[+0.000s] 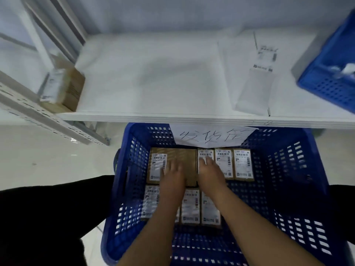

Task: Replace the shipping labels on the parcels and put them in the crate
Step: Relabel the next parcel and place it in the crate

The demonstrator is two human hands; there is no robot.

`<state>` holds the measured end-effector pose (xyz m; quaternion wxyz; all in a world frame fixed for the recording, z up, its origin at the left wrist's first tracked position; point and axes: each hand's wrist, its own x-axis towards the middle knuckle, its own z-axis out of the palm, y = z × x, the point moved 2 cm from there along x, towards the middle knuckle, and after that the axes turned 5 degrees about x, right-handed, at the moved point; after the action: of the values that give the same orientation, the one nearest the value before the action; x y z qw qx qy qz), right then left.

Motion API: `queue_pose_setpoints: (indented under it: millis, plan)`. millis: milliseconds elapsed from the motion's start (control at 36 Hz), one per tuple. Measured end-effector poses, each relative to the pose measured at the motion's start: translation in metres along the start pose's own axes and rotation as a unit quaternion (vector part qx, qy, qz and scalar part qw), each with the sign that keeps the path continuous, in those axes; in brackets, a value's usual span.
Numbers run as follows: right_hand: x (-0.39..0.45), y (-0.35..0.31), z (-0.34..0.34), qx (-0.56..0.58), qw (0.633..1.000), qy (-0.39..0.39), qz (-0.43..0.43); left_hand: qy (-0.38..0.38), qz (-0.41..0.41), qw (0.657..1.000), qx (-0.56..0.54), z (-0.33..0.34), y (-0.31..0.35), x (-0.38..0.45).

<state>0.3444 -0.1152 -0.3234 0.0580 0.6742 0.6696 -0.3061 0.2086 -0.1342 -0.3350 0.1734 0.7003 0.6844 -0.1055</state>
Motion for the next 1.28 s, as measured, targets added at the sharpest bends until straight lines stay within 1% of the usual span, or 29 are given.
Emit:
queue_pose_setpoints:
  millis: [111, 222, 306, 500, 639, 722, 806, 889, 944, 1056, 1111, 1194, 1278]
  plan:
    - [-0.007, -0.04, -0.05, -0.013, 0.999, 0.024, -0.029, 0.064, -0.007, 0.998, -0.013, -0.052, -0.018, -0.007]
    - [-0.016, -0.077, -0.091, -0.028, 0.993, 0.065, -0.091, 0.075, -0.038, 0.996, 0.013, -0.1, -0.048, -0.011]
    - [-0.015, -0.105, -0.115, -0.036, 0.988, 0.084, -0.123, 0.105, -0.048, 0.993, 0.026, -0.137, -0.071, -0.016]
    - [-0.006, -0.183, -0.161, -0.071, 0.971, 0.112, -0.2, 0.155, -0.089, 0.984, 0.021, -0.209, -0.13, -0.018]
    - [0.008, -0.24, -0.179, -0.095, 0.958, 0.106, -0.25, 0.187, -0.115, 0.974, 0.05, -0.244, -0.176, -0.014]
    - [0.023, -0.272, -0.182, -0.1, 0.951, 0.1, -0.276, 0.203, -0.132, 0.969, 0.054, -0.255, -0.205, -0.009]
    - [0.043, -0.3, -0.181, -0.081, 0.95, 0.09, -0.289, 0.211, -0.158, 0.964, 0.022, -0.258, -0.23, 0.001]
    - [0.067, -0.325, -0.176, -0.047, 0.951, 0.081, -0.294, 0.216, -0.189, 0.958, -0.021, -0.252, -0.251, 0.015]
    - [0.086, -0.338, -0.171, -0.01, 0.954, 0.072, -0.291, 0.221, -0.195, 0.955, -0.026, -0.246, -0.262, 0.028]
    - [0.123, -0.364, -0.16, 0.095, 0.953, 0.067, -0.281, 0.238, -0.166, 0.957, -0.012, -0.241, -0.275, 0.055]
    - [0.141, -0.378, -0.153, 0.138, 0.949, 0.065, -0.275, 0.26, -0.144, 0.955, -0.008, -0.241, -0.28, 0.069]
    - [0.167, -0.398, -0.144, 0.173, 0.945, 0.067, -0.269, 0.291, -0.116, 0.95, 0.005, -0.236, -0.291, 0.091]
    - [0.188, -0.414, -0.137, 0.192, 0.947, 0.064, -0.25, 0.284, -0.114, 0.952, 0.024, -0.23, -0.301, 0.107]
